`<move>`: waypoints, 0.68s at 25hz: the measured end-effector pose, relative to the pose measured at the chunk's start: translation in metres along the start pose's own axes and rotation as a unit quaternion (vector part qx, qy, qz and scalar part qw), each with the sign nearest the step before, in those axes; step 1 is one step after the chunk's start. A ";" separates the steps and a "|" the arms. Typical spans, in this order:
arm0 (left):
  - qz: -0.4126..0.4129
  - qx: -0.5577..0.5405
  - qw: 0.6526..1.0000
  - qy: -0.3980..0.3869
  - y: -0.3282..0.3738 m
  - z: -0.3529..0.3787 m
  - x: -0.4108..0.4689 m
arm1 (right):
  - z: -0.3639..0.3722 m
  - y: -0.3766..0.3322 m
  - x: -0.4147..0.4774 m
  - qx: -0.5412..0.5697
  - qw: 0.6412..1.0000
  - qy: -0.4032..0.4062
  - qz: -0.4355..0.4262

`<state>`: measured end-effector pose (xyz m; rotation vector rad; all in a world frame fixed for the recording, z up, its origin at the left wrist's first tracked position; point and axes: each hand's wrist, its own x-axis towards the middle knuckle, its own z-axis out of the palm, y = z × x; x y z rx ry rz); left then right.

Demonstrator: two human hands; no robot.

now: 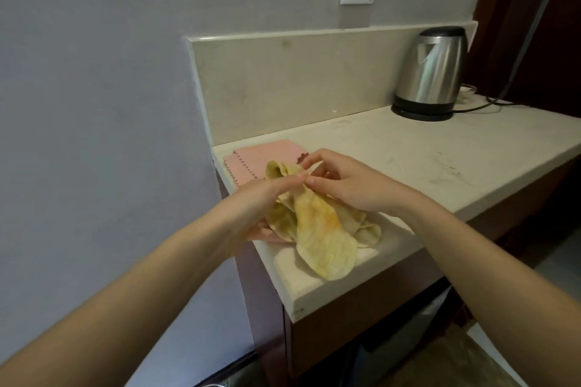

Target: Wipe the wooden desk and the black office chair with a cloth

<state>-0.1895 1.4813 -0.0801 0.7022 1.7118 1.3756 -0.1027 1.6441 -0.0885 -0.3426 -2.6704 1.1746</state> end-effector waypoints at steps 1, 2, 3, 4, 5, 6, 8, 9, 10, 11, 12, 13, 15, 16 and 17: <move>0.006 -0.011 1.000 0.012 0.000 0.000 0.001 | -0.002 -0.002 -0.002 0.034 0.999 0.016 -0.016; 0.013 -0.036 0.999 0.005 0.001 0.000 0.001 | -0.006 -0.005 -0.005 0.055 0.997 0.045 -0.036; 0.025 -0.066 0.997 -0.011 0.002 -0.001 0.000 | -0.013 -0.008 -0.009 0.059 0.992 0.086 -0.066; 0.041 -0.096 0.994 -0.022 0.004 0.000 -0.003 | -0.019 -0.013 -0.012 0.043 0.985 0.133 -0.100; 0.057 -0.101 0.993 -0.011 0.005 0.000 -0.002 | -0.024 -0.016 -0.014 0.015 0.974 0.184 -0.132; 0.071 -0.083 0.994 0.020 0.007 0.001 0.000 | -0.024 -0.018 -0.015 -0.017 0.963 0.222 -0.149; 0.085 0.018 0.986 0.141 0.003 0.006 0.004 | -0.015 -0.015 -0.014 -0.092 0.962 0.226 -0.124; 0.087 0.099 0.970 0.202 -0.002 0.007 0.005 | -0.006 -0.010 -0.014 -0.133 0.966 0.203 -0.094; 0.092 0.186 0.945 0.252 -0.007 0.007 0.003 | 0.001 -0.004 -0.015 -0.165 0.967 0.182 -0.070; 0.101 0.268 0.917 0.279 -0.013 0.005 0.002 | 0.006 0.002 -0.015 -0.171 0.968 0.175 -0.060; 0.112 0.323 0.892 0.295 -0.018 0.003 -0.003 | 0.010 0.004 -0.016 -0.151 0.971 0.176 -0.063; 0.128 0.353 0.874 0.307 -0.022 -0.003 -0.012 | 0.013 0.000 -0.014 -0.118 0.973 0.182 -0.076; 0.144 0.373 0.862 0.311 -0.020 -0.011 -0.027 | 0.015 -0.017 -0.010 -0.090 0.971 0.195 -0.104; 0.155 0.370 0.857 0.323 -0.019 -0.015 -0.037 | 0.019 -0.025 -0.008 -0.080 0.972 0.187 -0.120; 0.151 0.366 0.855 0.334 -0.021 -0.023 -0.053 | 0.032 -0.041 -0.008 -0.074 0.972 0.169 -0.143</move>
